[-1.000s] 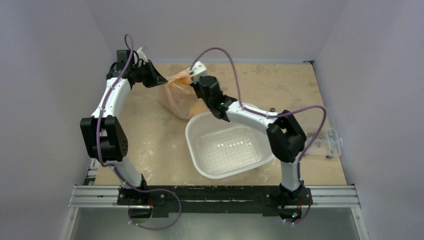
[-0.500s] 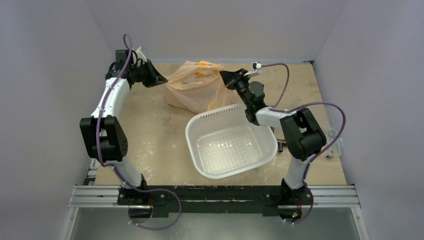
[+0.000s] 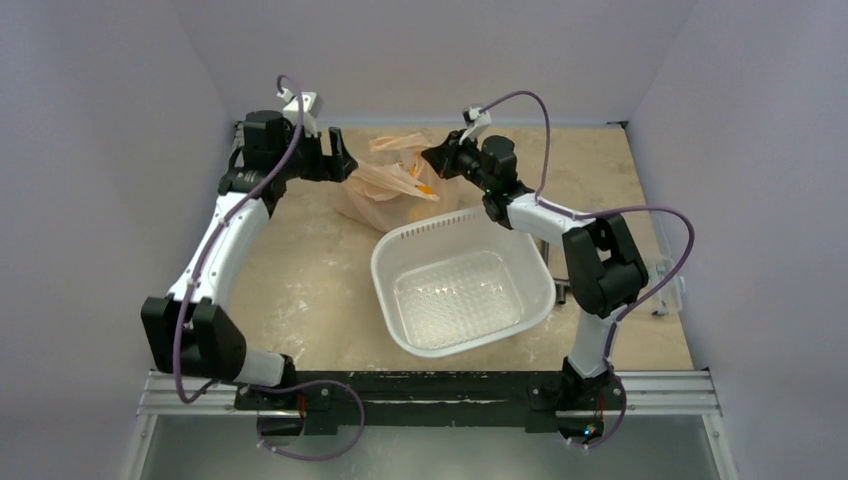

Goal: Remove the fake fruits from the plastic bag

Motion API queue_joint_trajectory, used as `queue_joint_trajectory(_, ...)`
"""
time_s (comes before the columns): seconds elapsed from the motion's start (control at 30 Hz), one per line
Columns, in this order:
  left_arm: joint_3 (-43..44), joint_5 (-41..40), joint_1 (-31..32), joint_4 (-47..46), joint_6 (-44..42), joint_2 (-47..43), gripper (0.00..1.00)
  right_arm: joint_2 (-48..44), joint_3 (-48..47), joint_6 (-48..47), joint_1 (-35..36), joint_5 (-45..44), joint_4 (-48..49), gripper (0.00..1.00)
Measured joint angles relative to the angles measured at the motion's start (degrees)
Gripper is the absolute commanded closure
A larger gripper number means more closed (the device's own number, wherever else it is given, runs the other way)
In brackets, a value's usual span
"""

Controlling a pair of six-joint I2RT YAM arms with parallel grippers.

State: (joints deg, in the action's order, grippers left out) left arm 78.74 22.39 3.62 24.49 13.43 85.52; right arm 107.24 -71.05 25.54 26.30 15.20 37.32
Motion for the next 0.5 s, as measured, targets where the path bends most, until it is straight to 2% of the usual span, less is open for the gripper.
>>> queue_joint_trajectory(0.13,-8.44,-3.37,6.75,-8.63,-13.42,-10.4,0.08,-0.09,-0.31,-4.79,0.0,1.36,-6.14,1.0)
queue_joint_trajectory(0.2,-11.8,-4.48,9.25,-11.8,-18.95,-12.76,0.08,-0.35,-0.31,-5.99,0.0,2.08,-7.85,1.0)
queue_joint_trajectory(0.37,-16.94,-7.78,14.56,-15.85,-30.23,-12.33,0.07,-2.8,-0.17,-7.21,0.0,3.96,-9.86,1.0)
queue_joint_trajectory(0.5,-17.9,-10.93,17.86,-17.09,-37.03,-9.4,0.06,-5.31,0.04,-7.08,0.0,5.07,-9.25,1.0)
